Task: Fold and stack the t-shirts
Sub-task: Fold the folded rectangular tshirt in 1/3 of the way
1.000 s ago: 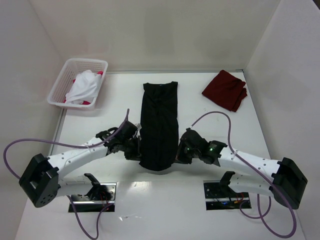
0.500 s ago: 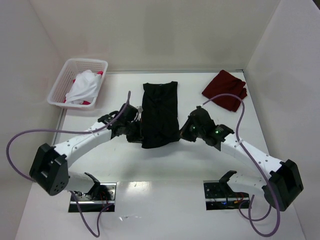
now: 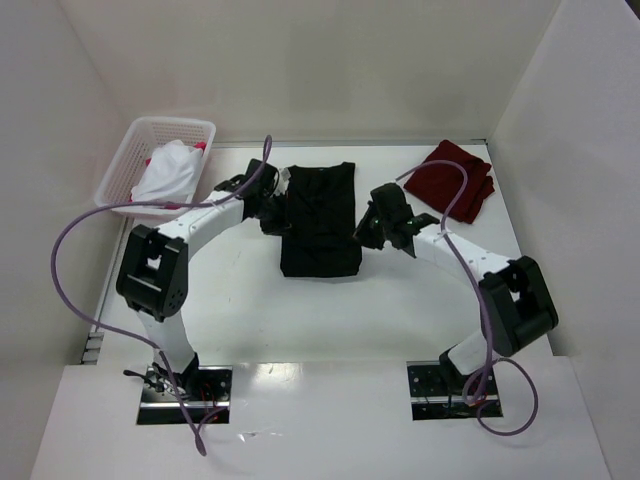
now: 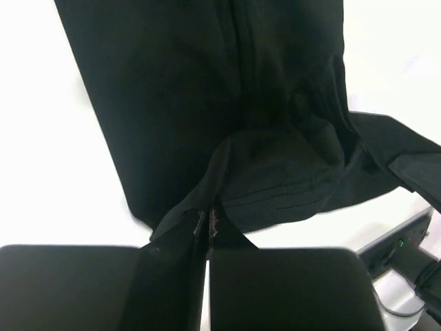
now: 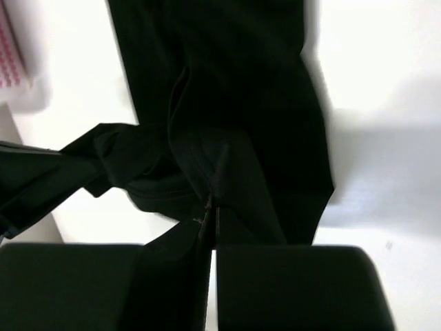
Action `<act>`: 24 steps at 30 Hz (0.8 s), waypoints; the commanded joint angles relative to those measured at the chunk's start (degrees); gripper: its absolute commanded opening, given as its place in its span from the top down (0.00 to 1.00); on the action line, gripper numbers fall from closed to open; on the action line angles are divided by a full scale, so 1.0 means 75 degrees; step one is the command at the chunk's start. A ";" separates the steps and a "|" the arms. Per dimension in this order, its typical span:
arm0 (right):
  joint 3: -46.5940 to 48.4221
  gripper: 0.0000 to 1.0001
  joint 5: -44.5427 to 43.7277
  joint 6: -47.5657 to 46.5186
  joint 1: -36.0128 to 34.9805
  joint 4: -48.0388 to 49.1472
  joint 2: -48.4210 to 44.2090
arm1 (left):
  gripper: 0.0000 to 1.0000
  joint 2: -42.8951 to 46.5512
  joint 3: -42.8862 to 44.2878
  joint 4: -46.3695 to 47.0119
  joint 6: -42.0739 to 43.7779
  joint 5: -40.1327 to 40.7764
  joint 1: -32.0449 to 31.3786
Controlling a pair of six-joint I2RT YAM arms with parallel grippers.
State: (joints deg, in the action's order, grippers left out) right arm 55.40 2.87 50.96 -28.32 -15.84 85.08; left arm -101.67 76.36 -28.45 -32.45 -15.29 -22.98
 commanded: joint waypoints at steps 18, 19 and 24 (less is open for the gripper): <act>0.2539 0.60 0.0578 -0.0654 0.0892 0.1454 0.3199 | 0.18 -0.2194 0.2251 0.0616 0.0845 -0.0949 0.1083; 0.2540 0.57 0.0485 -0.0654 0.0974 0.1548 0.3199 | 0.16 -0.2194 0.2357 0.0687 0.0846 -0.0950 0.1153; 0.3124 0.41 0.0483 -0.0922 0.1290 0.1434 0.3048 | 0.10 -0.2125 0.2745 0.0700 0.0846 -0.1137 0.1236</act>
State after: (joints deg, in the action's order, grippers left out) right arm 73.58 7.51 46.13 -20.53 -7.73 109.14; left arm -118.06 94.56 -24.64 -27.14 -21.41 -13.96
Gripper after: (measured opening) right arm 0.578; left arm 0.894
